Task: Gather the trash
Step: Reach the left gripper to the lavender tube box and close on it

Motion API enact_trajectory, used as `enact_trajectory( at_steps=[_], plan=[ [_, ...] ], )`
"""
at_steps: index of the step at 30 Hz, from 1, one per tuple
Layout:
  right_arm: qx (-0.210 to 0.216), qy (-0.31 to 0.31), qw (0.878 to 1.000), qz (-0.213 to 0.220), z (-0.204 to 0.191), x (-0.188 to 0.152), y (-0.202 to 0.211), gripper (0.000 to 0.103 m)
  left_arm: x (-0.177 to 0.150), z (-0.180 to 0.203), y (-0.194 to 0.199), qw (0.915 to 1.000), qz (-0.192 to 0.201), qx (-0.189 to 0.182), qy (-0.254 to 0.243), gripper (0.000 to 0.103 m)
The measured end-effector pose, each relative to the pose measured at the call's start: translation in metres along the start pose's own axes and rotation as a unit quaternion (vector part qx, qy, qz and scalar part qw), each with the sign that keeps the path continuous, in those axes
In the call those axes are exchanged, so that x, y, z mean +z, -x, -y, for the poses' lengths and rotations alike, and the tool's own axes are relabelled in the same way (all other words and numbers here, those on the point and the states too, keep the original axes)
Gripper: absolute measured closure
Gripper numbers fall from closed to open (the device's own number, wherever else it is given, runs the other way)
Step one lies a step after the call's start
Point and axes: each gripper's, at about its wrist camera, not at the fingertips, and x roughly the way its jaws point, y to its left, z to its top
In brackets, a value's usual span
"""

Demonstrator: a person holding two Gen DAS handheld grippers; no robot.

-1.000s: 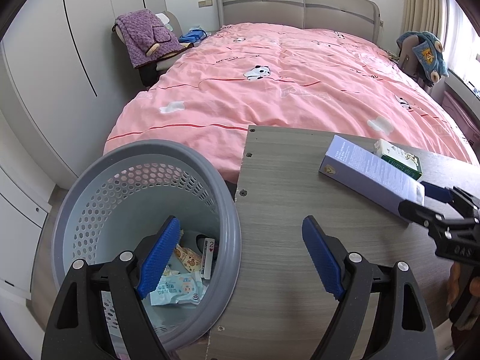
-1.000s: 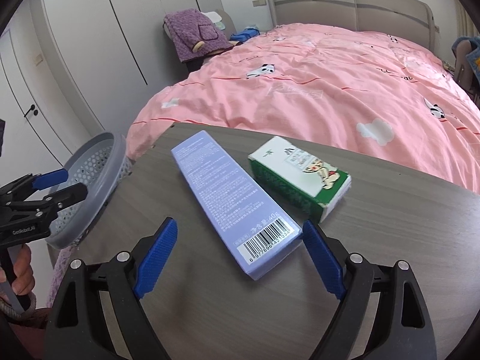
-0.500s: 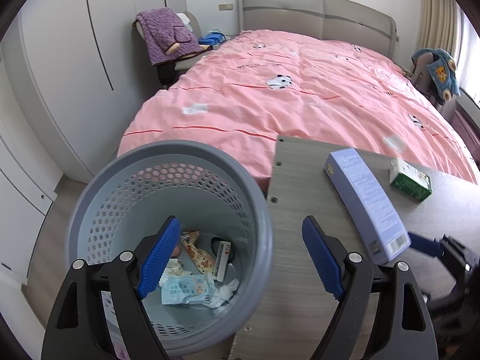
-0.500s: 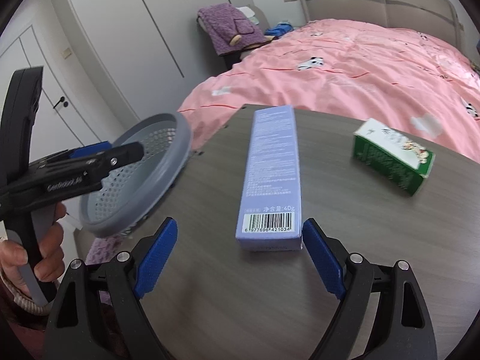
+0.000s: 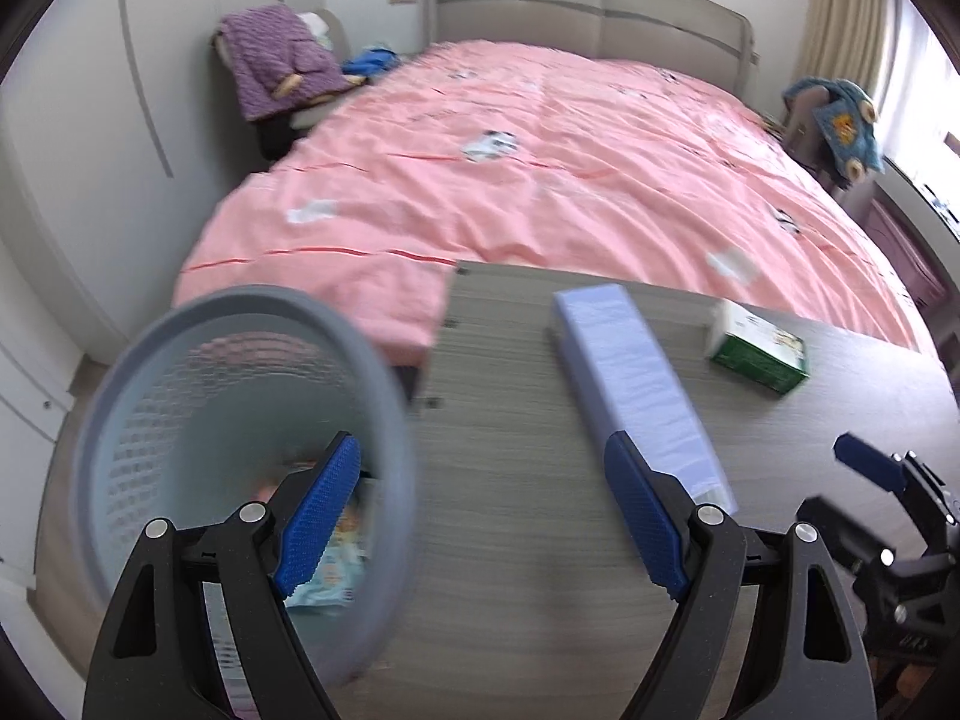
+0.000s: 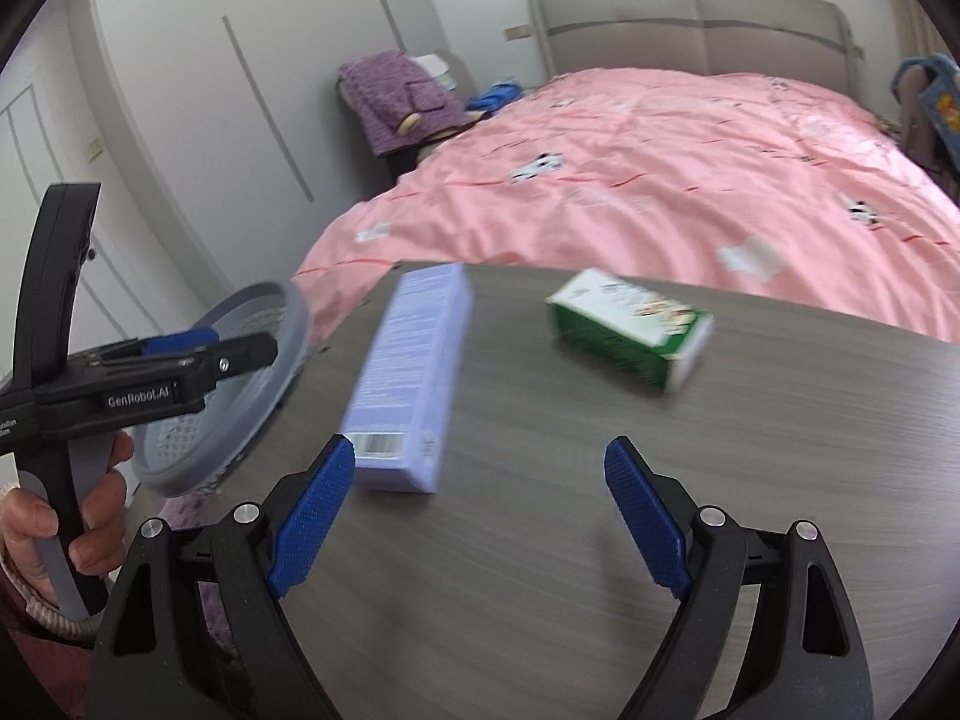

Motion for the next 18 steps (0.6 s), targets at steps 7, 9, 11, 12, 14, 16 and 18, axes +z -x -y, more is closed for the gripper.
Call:
enact_trajectory(
  at_steps=[7,9,11,12,14,16,18],
  plan=[
    [-0.049,-0.037,0.998,0.031,0.042,-0.002,0.025,0.019,0.008,0.044,-0.027,0.9991,-0.026,-0.029,-0.018,0.023],
    [-0.049,-0.057,0.997,0.036,0.053,-0.005,0.028,0.019,0.011,0.053,-0.037,0.9987,-0.036,-0.031,-0.02,0.023],
    [-0.049,-0.07,0.996,0.038,0.059,-0.008,0.028,0.019,0.013,0.06,-0.046,0.9982,-0.048,-0.032,-0.021,0.023],
    [-0.048,-0.076,0.995,0.039,0.062,-0.009,0.029,0.019,0.014,0.062,-0.051,0.9979,-0.053,-0.031,-0.02,0.023],
    [-0.048,-0.085,0.994,0.042,0.067,-0.012,0.03,0.019,0.017,0.067,-0.06,0.9976,-0.06,-0.029,-0.019,0.023],
    [-0.044,-0.096,0.994,0.043,0.071,-0.013,0.03,0.019,0.018,0.069,-0.067,0.9974,-0.066,-0.024,-0.018,0.023],
    [-0.042,-0.101,0.993,0.044,0.073,-0.014,0.029,0.019,0.019,0.071,-0.074,0.9972,-0.069,-0.021,-0.016,0.023]
  ],
)
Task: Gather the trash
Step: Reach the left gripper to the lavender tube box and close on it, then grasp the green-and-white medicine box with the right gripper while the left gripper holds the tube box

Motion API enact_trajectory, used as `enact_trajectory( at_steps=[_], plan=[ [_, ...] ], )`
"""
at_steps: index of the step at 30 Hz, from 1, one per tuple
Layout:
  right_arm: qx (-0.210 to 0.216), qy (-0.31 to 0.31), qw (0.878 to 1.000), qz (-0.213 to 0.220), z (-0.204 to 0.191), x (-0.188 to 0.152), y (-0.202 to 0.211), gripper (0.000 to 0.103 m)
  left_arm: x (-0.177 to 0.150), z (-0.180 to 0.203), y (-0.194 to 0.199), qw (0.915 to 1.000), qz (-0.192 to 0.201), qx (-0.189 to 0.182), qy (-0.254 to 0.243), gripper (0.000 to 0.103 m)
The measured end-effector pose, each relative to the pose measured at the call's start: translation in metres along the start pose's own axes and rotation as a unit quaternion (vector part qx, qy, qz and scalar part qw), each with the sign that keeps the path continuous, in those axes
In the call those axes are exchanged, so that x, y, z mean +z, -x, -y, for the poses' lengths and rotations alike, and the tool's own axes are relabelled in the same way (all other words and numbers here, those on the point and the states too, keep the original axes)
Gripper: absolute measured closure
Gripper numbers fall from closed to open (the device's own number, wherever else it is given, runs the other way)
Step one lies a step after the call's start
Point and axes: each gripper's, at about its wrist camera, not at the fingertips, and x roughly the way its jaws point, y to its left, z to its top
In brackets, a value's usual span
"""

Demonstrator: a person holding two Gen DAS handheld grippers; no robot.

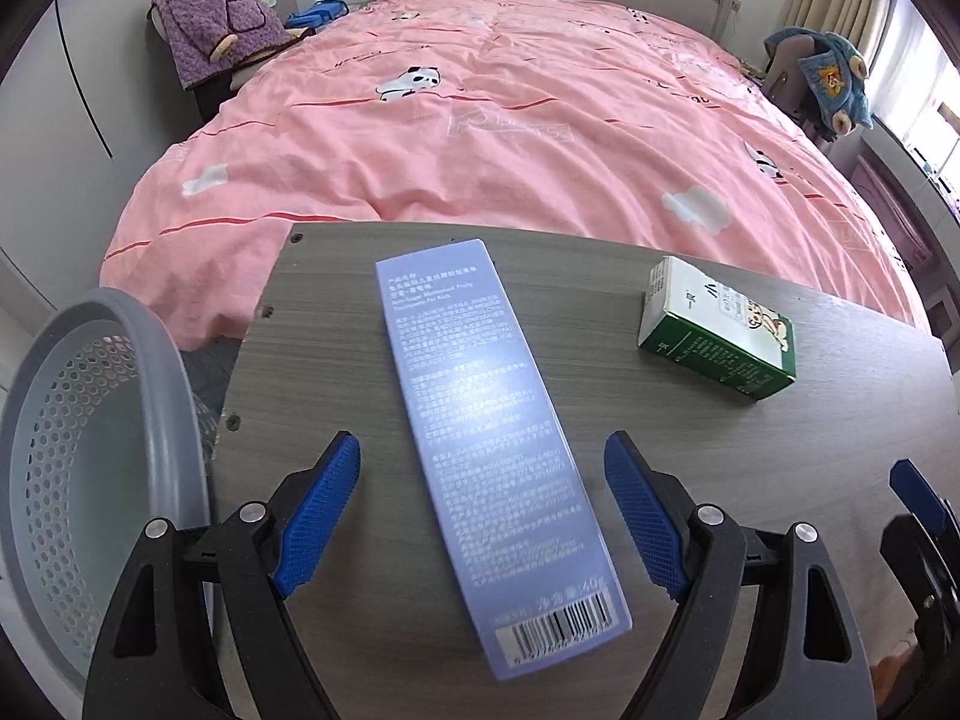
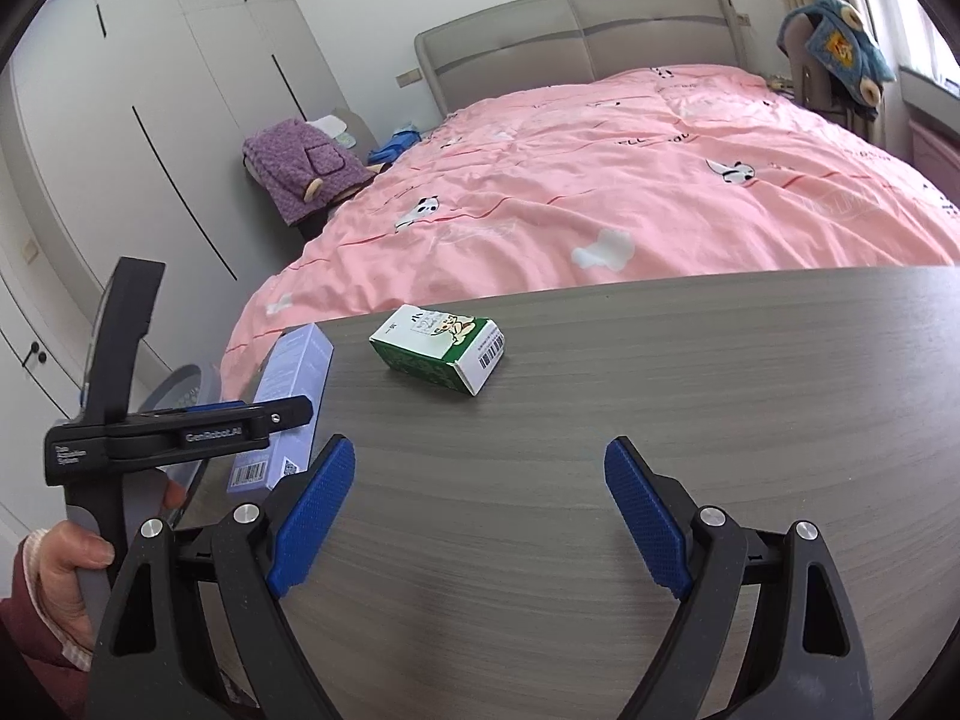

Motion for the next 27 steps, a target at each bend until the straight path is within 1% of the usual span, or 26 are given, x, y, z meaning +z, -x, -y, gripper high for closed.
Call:
enact_trajectory(
  at_steps=[5,8,9,10,11,12,17,23,27],
  plan=[
    [0.003,-0.003,1.0,0.004,0.0,0.001,0.002,0.019,0.0,0.004,-0.01,0.9999,-0.003,0.016,-0.004,0.023],
    [0.004,-0.001,1.0,0.007,-0.001,0.003,0.002,0.019,-0.001,0.003,-0.013,0.9999,-0.005,0.014,-0.003,0.024],
    [0.004,0.0,1.0,0.007,-0.001,0.004,0.001,0.019,-0.002,0.002,-0.012,0.9999,-0.003,0.013,-0.002,0.03],
    [0.004,0.0,1.0,0.007,-0.002,0.004,0.001,0.019,-0.003,0.002,-0.012,0.9999,-0.001,0.013,-0.002,0.033],
    [0.005,0.001,1.0,0.007,-0.002,0.005,0.0,0.019,-0.003,0.001,-0.011,0.9999,0.001,0.014,-0.004,0.04],
    [0.005,0.003,1.0,0.007,-0.003,0.005,-0.001,0.019,-0.004,0.0,-0.01,0.9999,0.003,0.013,-0.006,0.049],
    [0.003,0.021,1.0,0.002,-0.009,0.011,-0.008,0.019,-0.008,-0.01,-0.004,1.0,0.004,-0.007,-0.001,0.06],
    [-0.004,0.075,0.997,-0.013,-0.022,0.027,-0.03,0.019,-0.014,-0.02,0.01,0.9999,0.014,-0.009,0.001,0.06],
    [-0.01,0.12,0.992,-0.034,-0.03,0.04,-0.054,0.019,-0.017,-0.028,0.026,0.9994,0.033,-0.003,-0.003,0.06]
  ],
)
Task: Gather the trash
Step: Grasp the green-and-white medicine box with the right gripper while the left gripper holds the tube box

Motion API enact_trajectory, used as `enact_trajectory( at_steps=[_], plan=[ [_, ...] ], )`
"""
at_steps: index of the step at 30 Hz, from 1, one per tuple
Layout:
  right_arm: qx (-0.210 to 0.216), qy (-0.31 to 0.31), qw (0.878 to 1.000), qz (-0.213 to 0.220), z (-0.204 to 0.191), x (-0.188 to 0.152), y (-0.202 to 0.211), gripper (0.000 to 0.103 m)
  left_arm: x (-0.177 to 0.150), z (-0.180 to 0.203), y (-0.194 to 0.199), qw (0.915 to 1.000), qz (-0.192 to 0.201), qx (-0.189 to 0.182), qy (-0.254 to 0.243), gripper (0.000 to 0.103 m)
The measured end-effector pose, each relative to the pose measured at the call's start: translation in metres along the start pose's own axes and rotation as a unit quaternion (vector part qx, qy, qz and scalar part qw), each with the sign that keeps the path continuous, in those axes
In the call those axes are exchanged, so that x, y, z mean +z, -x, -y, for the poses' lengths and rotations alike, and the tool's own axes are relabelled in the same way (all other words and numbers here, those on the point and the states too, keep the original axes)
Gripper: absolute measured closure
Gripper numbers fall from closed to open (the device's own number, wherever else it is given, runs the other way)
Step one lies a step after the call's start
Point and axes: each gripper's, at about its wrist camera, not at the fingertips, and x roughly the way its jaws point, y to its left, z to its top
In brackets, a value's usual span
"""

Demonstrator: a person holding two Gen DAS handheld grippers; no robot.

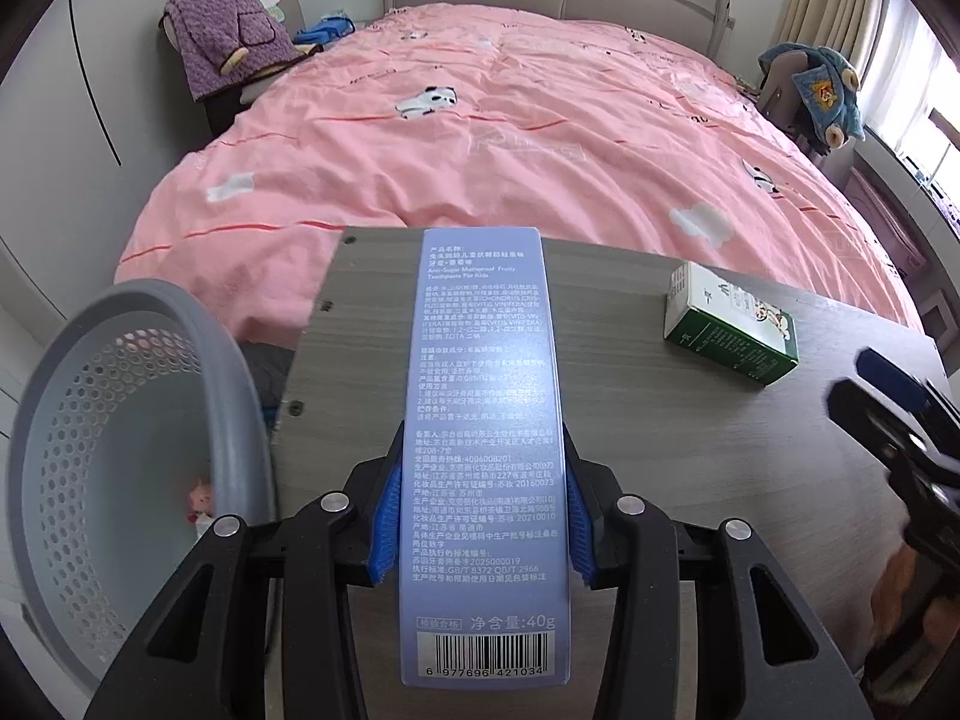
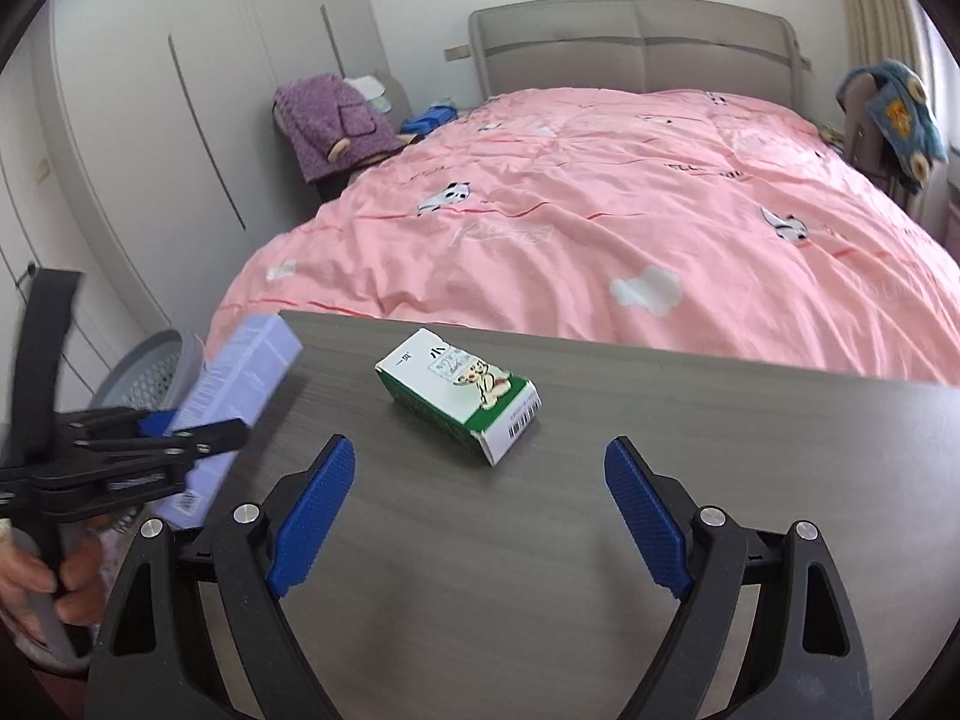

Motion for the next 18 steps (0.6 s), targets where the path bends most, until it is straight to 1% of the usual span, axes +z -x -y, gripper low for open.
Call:
enact_trajectory(
  at_steps=[2,4,6,9,12,15,18],
  plan=[
    [0.002,0.016,1.0,-0.013,-0.004,0.005,-0.012,0.019,0.0,-0.004,0.008,0.9999,0.01,0.004,-0.001,0.06],
    [-0.007,0.045,0.999,-0.022,-0.011,0.01,-0.023,0.019,0.0,-0.008,0.017,0.9998,0.02,0.008,-0.002,0.06],
    [-0.006,0.068,0.997,-0.03,-0.017,0.015,-0.033,0.019,0.001,-0.011,0.023,0.9995,0.029,0.013,-0.003,0.06],
    [-0.007,0.091,0.994,-0.055,-0.02,0.021,-0.056,0.021,0.002,-0.015,0.029,0.9993,0.035,0.014,-0.001,0.06],
    [-0.011,0.103,0.992,-0.071,-0.021,0.022,-0.068,0.025,0.002,-0.018,0.034,0.9991,0.04,0.017,-0.001,0.06],
    [-0.014,0.113,0.99,-0.085,-0.024,0.021,-0.076,0.033,0.002,-0.021,0.036,0.999,0.042,0.016,0.0,0.06],
    [-0.016,0.118,0.989,-0.089,-0.028,0.018,-0.074,0.042,0.002,-0.022,0.037,0.9989,0.043,0.016,0.001,0.06]
  ],
)
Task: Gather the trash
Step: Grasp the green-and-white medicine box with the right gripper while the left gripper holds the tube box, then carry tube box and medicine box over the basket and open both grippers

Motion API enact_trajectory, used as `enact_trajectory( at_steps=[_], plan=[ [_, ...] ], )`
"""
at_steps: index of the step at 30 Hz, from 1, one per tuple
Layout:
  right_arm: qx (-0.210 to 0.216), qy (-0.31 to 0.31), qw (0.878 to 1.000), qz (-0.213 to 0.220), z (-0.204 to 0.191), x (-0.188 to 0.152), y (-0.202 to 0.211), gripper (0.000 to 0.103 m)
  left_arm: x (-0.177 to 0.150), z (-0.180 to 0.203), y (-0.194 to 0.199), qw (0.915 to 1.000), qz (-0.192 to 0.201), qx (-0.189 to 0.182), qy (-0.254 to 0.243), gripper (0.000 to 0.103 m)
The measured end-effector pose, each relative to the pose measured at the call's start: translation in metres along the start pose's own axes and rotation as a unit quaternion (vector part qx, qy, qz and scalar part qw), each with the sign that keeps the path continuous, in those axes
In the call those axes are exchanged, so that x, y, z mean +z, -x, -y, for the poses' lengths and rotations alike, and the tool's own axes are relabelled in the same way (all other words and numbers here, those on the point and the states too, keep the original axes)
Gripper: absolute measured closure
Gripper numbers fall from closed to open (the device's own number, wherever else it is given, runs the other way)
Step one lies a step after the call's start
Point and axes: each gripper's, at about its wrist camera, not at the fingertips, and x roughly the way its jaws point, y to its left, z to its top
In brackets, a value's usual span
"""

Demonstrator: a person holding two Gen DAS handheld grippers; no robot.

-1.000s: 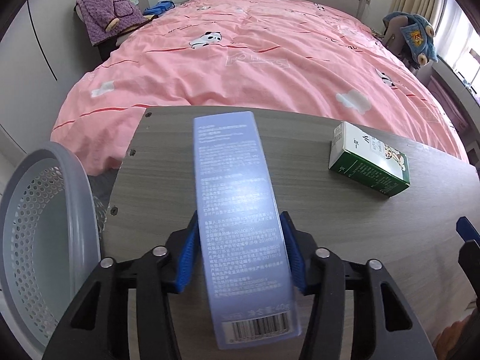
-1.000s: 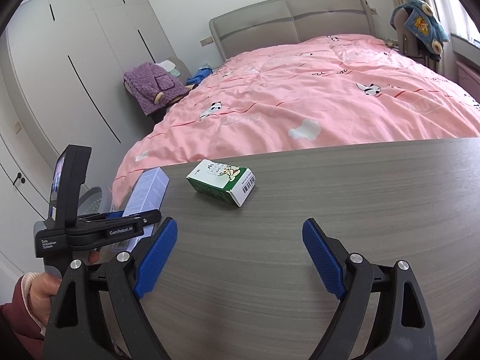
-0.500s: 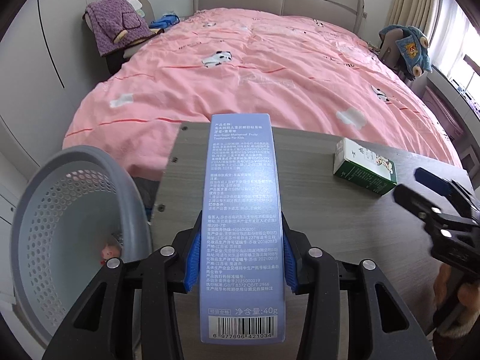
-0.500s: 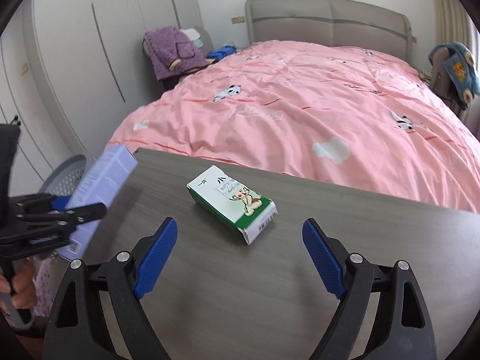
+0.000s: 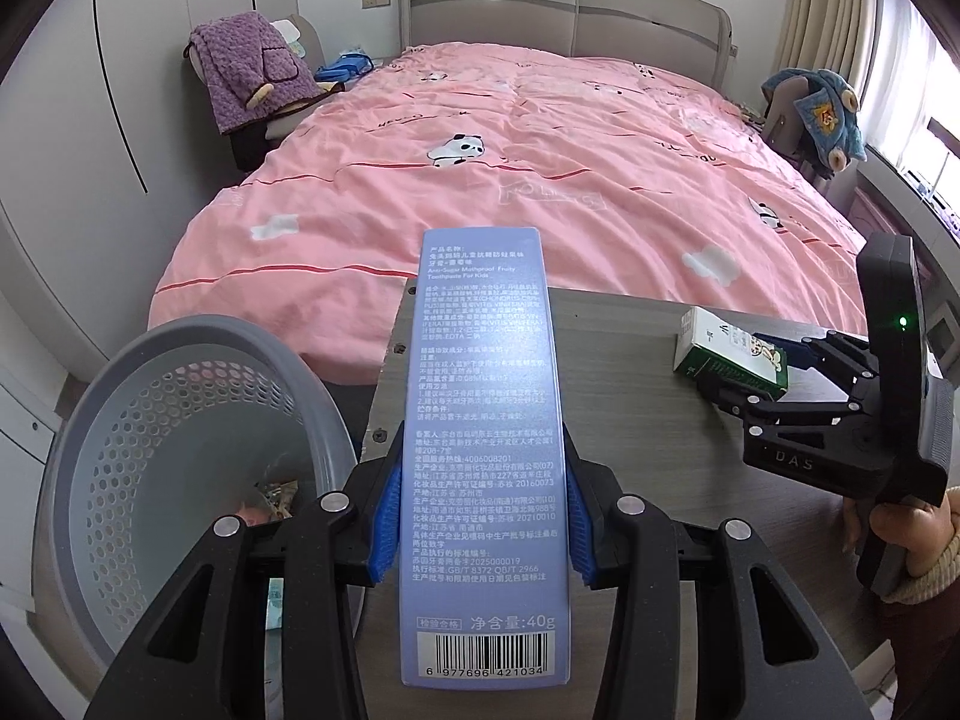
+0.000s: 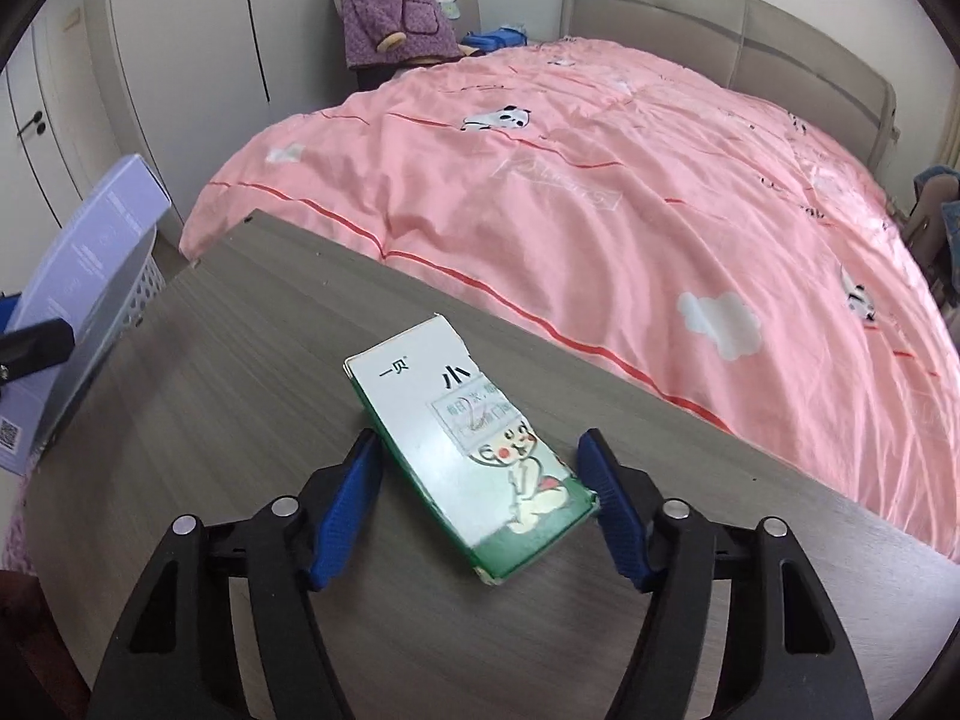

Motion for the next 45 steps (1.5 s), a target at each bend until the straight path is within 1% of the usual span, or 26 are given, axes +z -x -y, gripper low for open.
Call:
enact_trajectory(
  at_steps=[2,3,4,6,9,12,19,24,28,31,38,41,45],
  plan=[
    [-0.006,-0.007,1.0,-0.001,-0.002,-0.002,0.002,0.052,-0.001,0.0,0.001,1.0,0.001,-0.001,0.0,0.06],
    [-0.01,-0.015,1.0,-0.001,-0.003,-0.004,0.004,0.054,-0.001,-0.001,0.001,1.0,0.001,-0.001,0.001,0.06],
    [-0.013,-0.021,1.0,-0.001,-0.003,-0.005,0.006,0.059,-0.001,-0.001,0.002,1.0,0.002,-0.002,0.001,0.06],
    [-0.013,-0.039,0.999,-0.001,-0.004,-0.008,0.01,0.061,-0.003,-0.002,0.004,1.0,0.004,-0.003,0.001,0.06],
    [-0.019,-0.073,0.997,0.002,-0.008,-0.018,0.018,0.062,-0.006,-0.004,0.006,1.0,0.007,-0.001,0.0,0.06],
    [-0.02,-0.092,0.995,0.008,-0.015,-0.026,0.026,0.062,-0.011,-0.009,0.011,1.0,0.008,-0.002,0.0,0.06],
    [-0.015,-0.12,0.992,0.026,-0.038,-0.034,0.049,0.062,-0.022,-0.026,0.025,0.9999,0.015,-0.004,0.007,0.06],
    [0.001,-0.135,0.99,0.046,-0.061,-0.033,0.067,0.062,-0.032,-0.048,0.04,0.9994,0.029,0.007,0.017,0.06],
    [0.018,-0.139,0.988,0.062,-0.09,-0.027,0.077,0.062,-0.039,-0.071,0.048,0.9988,0.036,0.02,0.027,0.06],
    [0.049,-0.149,0.986,0.064,-0.11,-0.019,0.078,0.062,-0.046,-0.095,0.051,0.998,0.035,0.034,0.04,0.06],
    [0.083,-0.107,0.988,0.069,-0.172,0.007,0.077,0.062,-0.06,-0.148,0.049,0.9957,0.026,0.058,0.068,0.06],
    [0.093,-0.093,0.989,0.063,-0.193,0.016,0.07,0.062,-0.065,-0.169,0.045,0.9948,0.02,0.064,0.077,0.06],
    [0.1,-0.075,0.991,0.054,-0.218,0.027,0.057,0.062,-0.07,-0.188,0.042,0.9935,0.015,0.073,0.086,0.06]
  ],
)
